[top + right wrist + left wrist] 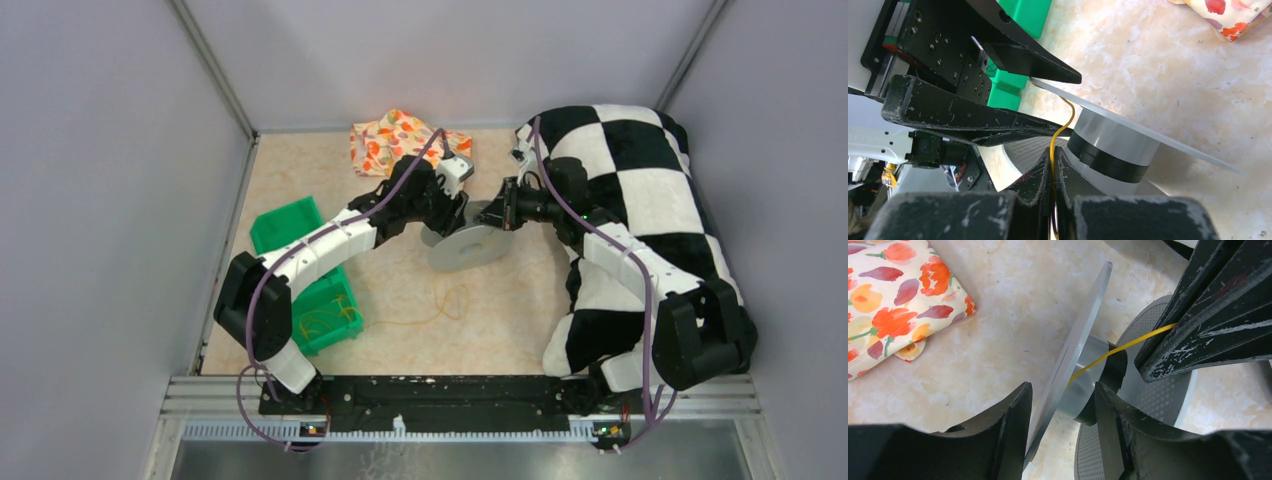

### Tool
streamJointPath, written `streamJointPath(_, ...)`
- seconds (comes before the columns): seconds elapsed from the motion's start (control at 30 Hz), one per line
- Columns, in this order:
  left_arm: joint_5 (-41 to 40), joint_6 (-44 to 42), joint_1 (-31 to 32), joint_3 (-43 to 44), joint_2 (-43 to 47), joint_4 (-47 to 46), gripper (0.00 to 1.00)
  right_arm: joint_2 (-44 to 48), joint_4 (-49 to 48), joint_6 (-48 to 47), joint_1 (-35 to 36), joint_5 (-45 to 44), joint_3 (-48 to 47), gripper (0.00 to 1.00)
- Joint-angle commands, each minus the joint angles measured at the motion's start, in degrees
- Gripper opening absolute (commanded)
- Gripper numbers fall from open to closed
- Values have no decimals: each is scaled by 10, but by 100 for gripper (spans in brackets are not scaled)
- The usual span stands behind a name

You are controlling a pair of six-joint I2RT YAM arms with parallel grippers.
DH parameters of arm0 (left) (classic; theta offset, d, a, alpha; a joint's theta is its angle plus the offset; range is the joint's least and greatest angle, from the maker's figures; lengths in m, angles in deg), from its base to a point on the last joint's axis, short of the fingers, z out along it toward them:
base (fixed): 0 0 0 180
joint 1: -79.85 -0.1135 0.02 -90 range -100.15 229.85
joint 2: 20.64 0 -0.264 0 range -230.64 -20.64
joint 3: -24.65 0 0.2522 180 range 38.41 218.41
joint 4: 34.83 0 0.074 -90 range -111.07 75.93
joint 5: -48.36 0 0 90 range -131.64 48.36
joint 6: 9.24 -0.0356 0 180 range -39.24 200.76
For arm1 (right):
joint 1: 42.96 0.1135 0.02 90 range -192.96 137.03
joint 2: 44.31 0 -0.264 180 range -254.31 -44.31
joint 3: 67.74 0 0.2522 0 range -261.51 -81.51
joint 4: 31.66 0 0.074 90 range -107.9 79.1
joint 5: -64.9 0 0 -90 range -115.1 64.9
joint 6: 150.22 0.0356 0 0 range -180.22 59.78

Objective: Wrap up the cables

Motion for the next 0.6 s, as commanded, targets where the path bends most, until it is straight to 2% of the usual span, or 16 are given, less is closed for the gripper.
streamJointPath(0.0,5,-20,3,21,12,4,55,-1,-5,-11,-4,-2,-19,0)
streamJointPath(0.2,14,-17,2,22,12,11,50,5,1,-19,-4,-10,-25,0)
streamJointPath(0.57,24,-10,2,7,47,14,51,6,15,-21,-4,-7,-33,0)
